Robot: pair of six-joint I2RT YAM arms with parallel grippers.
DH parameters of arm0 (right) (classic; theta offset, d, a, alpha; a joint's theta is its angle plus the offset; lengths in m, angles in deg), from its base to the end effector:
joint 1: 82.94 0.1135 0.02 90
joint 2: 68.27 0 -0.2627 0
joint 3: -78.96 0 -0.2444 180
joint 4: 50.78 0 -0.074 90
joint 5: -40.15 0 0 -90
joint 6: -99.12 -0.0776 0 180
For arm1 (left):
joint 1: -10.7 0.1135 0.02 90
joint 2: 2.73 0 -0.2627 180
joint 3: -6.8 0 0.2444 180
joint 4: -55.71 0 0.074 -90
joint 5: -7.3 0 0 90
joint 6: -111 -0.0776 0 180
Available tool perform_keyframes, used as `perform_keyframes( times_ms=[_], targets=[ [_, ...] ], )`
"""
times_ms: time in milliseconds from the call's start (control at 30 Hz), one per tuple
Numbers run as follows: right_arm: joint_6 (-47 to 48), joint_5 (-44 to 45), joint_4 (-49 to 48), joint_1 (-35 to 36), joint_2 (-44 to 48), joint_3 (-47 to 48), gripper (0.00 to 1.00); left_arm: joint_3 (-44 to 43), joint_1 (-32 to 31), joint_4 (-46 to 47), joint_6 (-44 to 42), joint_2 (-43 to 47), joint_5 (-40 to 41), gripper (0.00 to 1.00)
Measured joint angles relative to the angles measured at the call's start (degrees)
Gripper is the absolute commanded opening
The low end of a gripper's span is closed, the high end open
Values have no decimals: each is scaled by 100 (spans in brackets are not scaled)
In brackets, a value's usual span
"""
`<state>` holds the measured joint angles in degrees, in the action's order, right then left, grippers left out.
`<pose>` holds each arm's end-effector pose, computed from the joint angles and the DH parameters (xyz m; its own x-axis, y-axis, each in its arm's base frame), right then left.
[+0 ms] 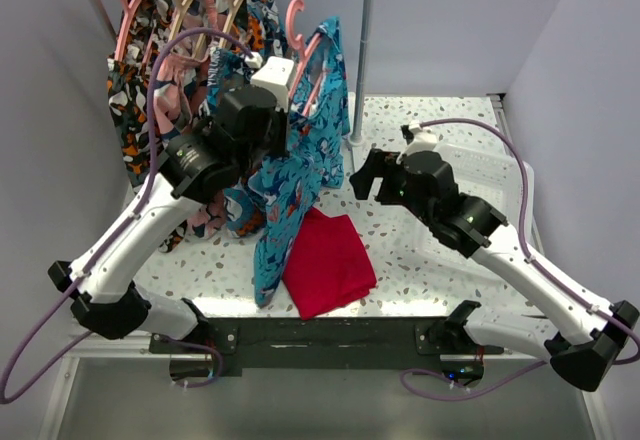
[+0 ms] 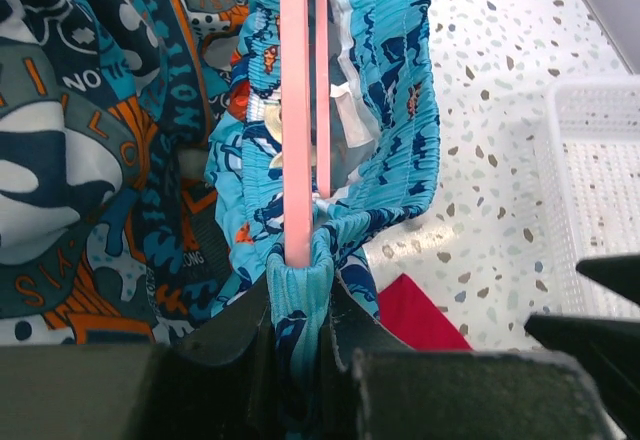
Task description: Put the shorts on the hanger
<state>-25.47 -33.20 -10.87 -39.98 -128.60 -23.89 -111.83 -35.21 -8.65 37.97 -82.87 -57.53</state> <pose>0.2057 0.1612 0.3543 -0.4974 0.2800 -0.8211 -0.2158 0.8768 0.4297 0.2297 -0.1897 0.4615 -0.4024 0.0357 -0.9148 0.2785 0.9567 -0.0851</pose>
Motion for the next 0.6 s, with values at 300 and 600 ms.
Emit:
perform_keyframes(
  times_ms=[300, 600],
  targets=[
    [-151, -321, -24, 0, 151, -258, 85, -979, 592, 133, -35, -754, -492, 0],
    [-155, -424, -90, 0, 149, -352, 85, -1746, 1156, 116, -72, -1191, -909, 0]
  ],
)
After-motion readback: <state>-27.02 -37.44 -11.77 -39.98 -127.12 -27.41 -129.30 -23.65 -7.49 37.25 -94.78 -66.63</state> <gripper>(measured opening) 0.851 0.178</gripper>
